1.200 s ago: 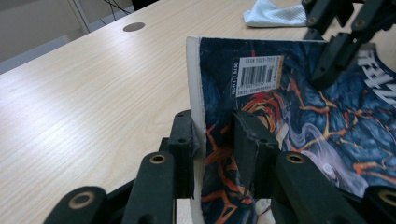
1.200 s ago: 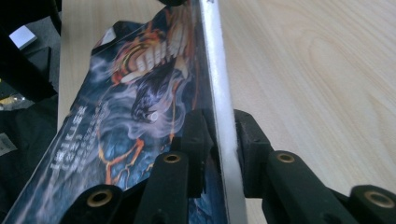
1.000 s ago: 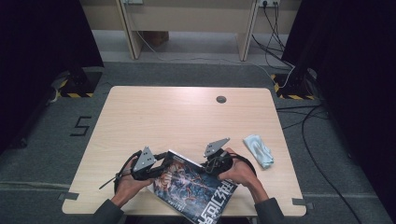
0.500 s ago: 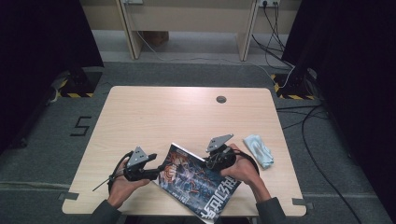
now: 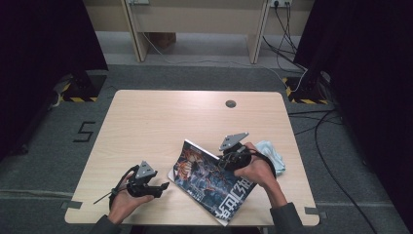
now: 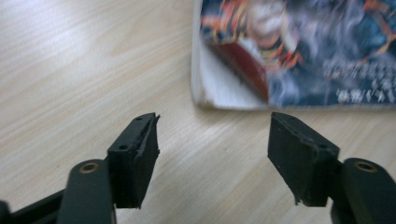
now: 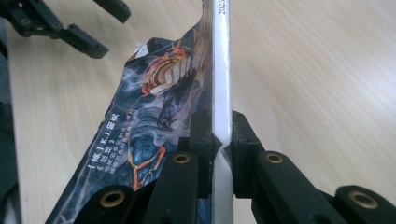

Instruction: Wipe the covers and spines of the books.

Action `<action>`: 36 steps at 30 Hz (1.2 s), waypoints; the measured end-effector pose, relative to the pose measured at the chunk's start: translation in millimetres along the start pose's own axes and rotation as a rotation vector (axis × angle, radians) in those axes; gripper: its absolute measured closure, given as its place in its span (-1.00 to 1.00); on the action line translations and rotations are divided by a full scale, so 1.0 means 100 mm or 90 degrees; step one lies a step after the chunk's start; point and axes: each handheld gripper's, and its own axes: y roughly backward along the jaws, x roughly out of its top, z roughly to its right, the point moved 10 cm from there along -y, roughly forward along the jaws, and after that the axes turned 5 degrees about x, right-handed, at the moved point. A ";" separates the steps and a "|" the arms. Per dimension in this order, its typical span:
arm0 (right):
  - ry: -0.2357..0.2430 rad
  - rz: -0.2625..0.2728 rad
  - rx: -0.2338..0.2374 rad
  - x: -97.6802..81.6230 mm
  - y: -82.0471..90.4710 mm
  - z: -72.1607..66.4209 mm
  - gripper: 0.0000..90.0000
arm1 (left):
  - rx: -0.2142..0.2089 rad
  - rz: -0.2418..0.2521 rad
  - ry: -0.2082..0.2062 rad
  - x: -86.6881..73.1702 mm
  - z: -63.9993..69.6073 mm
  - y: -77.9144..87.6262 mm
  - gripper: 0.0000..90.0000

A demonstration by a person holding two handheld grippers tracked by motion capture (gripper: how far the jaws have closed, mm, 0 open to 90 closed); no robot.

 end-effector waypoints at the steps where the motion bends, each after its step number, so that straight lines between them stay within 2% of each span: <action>1: 0.000 -0.003 -0.005 0.01 0.02 0.02 0.85 | 0.001 -0.004 0.004 -0.01 0.00 -0.01 -0.33; 4: 0.011 -0.020 -0.022 0.07 0.08 0.09 0.85 | 0.006 -0.015 -0.006 -0.05 -0.02 -0.04 -0.38; 9: 0.015 -0.043 -0.060 0.14 0.17 0.25 0.85 | 0.018 -0.031 0.007 -0.09 -0.07 -0.08 -0.52; 12: 0.004 -0.050 -0.088 0.17 0.22 0.37 0.85 | 0.010 -0.048 0.010 -0.12 -0.06 -0.11 -0.61; 16: -0.001 -0.066 -0.119 0.21 0.29 0.50 0.85 | 0.012 -0.051 -0.002 -0.13 -0.05 -0.12 -0.67; 22: 0.000 -0.088 -0.166 0.28 0.43 0.70 0.85 | 0.014 -0.051 0.000 -0.12 -0.05 -0.13 -0.68; 28: 0.012 -0.122 -0.240 0.30 0.55 0.89 0.85 | 0.016 -0.050 -0.001 -0.10 -0.02 -0.15 -0.68; 31: 0.029 -0.143 -0.258 0.31 0.54 0.86 0.84 | 0.015 -0.049 -0.002 -0.09 -0.01 -0.16 -0.68; 32: 0.039 -0.146 -0.256 0.33 0.53 0.83 0.85 | 0.014 -0.049 -0.001 -0.09 -0.01 -0.16 -0.68; 36: 0.046 -0.143 -0.225 0.39 0.47 0.63 0.84 | 0.015 -0.050 -0.004 -0.09 0.00 -0.16 -0.68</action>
